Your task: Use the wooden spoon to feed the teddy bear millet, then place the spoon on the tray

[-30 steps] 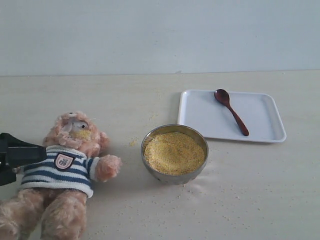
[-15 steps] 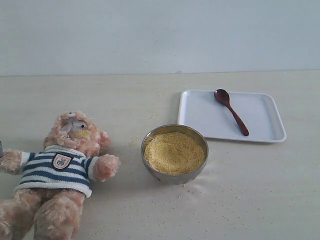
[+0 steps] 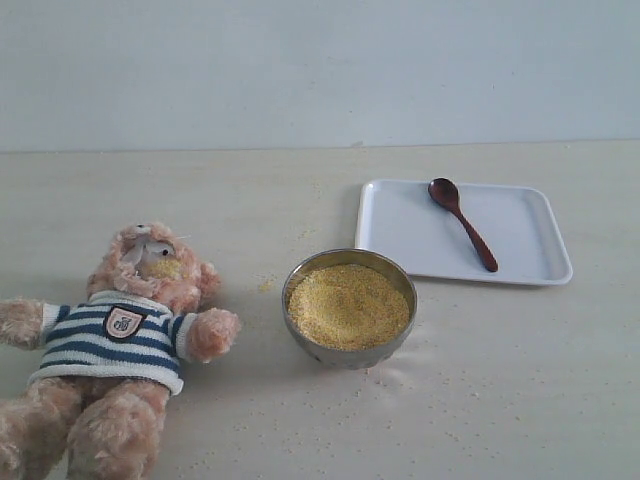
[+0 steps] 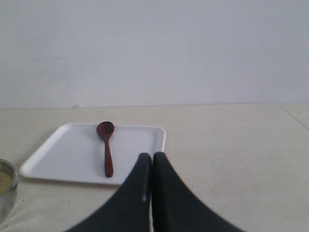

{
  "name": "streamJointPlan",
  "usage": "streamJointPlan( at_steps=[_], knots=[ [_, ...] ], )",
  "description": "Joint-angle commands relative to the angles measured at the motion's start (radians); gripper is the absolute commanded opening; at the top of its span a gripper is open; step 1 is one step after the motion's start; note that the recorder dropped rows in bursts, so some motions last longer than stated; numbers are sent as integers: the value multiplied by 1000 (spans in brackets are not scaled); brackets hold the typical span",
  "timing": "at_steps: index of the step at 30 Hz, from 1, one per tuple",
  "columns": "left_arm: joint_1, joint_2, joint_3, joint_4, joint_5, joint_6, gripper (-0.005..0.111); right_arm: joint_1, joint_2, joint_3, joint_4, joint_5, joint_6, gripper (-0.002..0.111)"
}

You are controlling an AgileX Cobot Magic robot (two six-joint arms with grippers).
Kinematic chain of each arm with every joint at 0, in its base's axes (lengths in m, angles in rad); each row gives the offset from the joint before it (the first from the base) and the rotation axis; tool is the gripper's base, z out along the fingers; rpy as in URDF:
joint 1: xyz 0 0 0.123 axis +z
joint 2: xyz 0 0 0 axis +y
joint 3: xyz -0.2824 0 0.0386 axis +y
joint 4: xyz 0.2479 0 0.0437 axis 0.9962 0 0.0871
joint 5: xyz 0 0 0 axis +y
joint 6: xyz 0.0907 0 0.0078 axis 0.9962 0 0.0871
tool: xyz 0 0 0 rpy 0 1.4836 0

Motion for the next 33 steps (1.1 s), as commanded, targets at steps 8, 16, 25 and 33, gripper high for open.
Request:
streamJointPlan(
  at_steps=[8,16,25,33],
  knots=[
    [-1,-253,3,-76,-205,-8,5,-3,-6,5,-5,-7,-5,0],
    [-76,-384,3,-48,-205,-8,5,-3,-6,5,-5,-7,-5,0],
    [-130,-384,-1,-101,-182,-8,5,-3,-6,5,-5,-7,-5,0],
    [-130,-384,-1,-100,-202,-8,5,-3,-6,5,-5,-7,-5,0]
  ],
)
